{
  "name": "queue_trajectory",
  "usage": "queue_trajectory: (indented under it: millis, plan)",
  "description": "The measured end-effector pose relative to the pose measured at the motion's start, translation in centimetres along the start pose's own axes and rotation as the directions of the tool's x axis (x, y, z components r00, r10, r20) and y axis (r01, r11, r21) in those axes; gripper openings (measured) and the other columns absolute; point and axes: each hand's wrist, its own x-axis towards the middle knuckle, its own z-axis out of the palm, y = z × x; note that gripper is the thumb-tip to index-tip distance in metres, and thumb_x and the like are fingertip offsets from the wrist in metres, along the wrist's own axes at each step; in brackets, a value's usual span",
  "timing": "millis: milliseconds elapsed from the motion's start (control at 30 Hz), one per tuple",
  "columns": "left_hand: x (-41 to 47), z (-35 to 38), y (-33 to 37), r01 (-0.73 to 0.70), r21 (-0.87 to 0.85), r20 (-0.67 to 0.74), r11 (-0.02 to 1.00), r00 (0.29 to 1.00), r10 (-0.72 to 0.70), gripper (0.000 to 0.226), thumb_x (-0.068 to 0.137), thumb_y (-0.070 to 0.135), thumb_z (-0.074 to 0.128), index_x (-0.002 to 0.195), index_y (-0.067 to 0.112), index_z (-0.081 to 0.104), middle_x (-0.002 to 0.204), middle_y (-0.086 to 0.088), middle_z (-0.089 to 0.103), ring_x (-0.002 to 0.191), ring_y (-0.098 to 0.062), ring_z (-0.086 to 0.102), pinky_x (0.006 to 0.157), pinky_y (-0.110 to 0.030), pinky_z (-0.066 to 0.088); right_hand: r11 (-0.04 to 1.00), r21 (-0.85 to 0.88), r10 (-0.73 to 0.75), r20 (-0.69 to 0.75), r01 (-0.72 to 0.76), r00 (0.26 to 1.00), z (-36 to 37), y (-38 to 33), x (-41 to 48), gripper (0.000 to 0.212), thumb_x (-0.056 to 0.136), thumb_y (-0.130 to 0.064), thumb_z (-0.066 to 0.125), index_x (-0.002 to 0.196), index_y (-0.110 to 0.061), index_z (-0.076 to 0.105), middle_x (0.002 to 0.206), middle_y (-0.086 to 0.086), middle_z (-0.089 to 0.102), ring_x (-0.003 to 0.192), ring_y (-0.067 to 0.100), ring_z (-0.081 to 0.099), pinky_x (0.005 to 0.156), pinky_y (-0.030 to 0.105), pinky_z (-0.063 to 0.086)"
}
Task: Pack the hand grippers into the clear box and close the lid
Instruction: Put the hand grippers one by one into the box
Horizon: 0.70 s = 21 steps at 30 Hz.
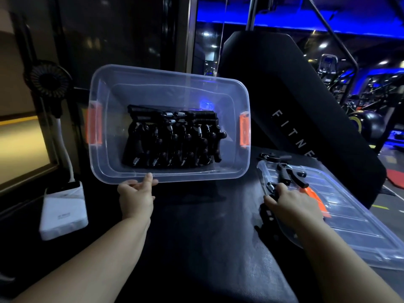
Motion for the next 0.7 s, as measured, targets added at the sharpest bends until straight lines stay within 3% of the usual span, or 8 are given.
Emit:
queue_trajectory:
  millis: [133, 267, 433, 600, 700]
  plan:
    - [0.0, 0.0, 0.0, 0.002, -0.004, 0.001, 1.0, 1.0, -0.002, 0.032, 0.094, 0.03, 0.059, 0.108, 0.011, 0.037, 0.079, 0.007, 0.069, 0.079, -0.001, 0.06, 0.06, -0.023, 0.045, 0.999, 0.052, -0.009, -0.024, 0.011, 1.0, -0.3, -0.5, 0.0, 0.034, 0.091, -0.045, 0.042, 0.106, -0.015, 0.048, 0.106, 0.012, 0.066, 0.099, 0.03, 0.06, 0.071, 0.035, 0.039]
    - [0.0, -0.1, 0.2, 0.01, -0.014, 0.01, 1.0, 1.0, -0.01, 0.031, 0.094, 0.029, 0.059, 0.108, 0.012, 0.037, 0.079, 0.007, 0.069, 0.08, -0.001, 0.06, 0.061, -0.023, 0.045, 0.997, -0.054, -0.05, -0.033, 0.049, 0.998, -0.2, -0.7, 0.0, 0.045, 0.087, -0.054, 0.051, 0.111, -0.016, 0.052, 0.105, 0.007, 0.068, 0.1, 0.028, 0.063, 0.073, 0.033, 0.045]
    - [-0.1, -0.2, 0.4, 0.011, -0.026, 0.021, 1.0, 1.0, -0.011, 0.031, 0.094, 0.028, 0.058, 0.108, 0.012, 0.036, 0.079, 0.007, 0.069, 0.076, -0.001, 0.059, 0.062, -0.023, 0.045, 0.994, -0.079, -0.078, -0.01, 0.077, 0.997, -0.1, -0.8, 0.1, 0.044, 0.084, -0.05, 0.059, 0.106, -0.014, 0.046, 0.102, 0.008, 0.067, 0.096, 0.03, 0.064, 0.067, 0.033, 0.041]
    - [0.0, -0.2, 0.3, 0.005, -0.013, 0.021, 1.0, 1.0, -0.005, 0.033, 0.093, 0.03, 0.059, 0.107, 0.011, 0.036, 0.081, 0.005, 0.07, 0.077, -0.004, 0.061, 0.069, -0.03, 0.049, 0.999, 0.017, -0.031, -0.083, 0.033, 0.996, -0.4, -0.4, 0.5, 0.013, 0.093, -0.031, 0.046, 0.093, -0.018, 0.044, 0.096, 0.011, 0.068, 0.09, 0.032, 0.063, 0.065, 0.032, 0.039]
    - [0.0, -0.2, 0.4, 0.015, -0.011, 0.024, 1.0, 1.0, -0.015, 0.033, 0.093, 0.031, 0.059, 0.107, 0.012, 0.036, 0.082, 0.006, 0.07, 0.076, -0.003, 0.06, 0.076, -0.036, 0.05, 0.996, 0.081, -0.025, -0.134, 0.036, 0.991, -1.9, -0.8, 0.4, 0.018, 0.095, -0.034, 0.044, 0.098, -0.019, 0.054, 0.096, 0.011, 0.068, 0.088, 0.033, 0.063, 0.063, 0.032, 0.039]
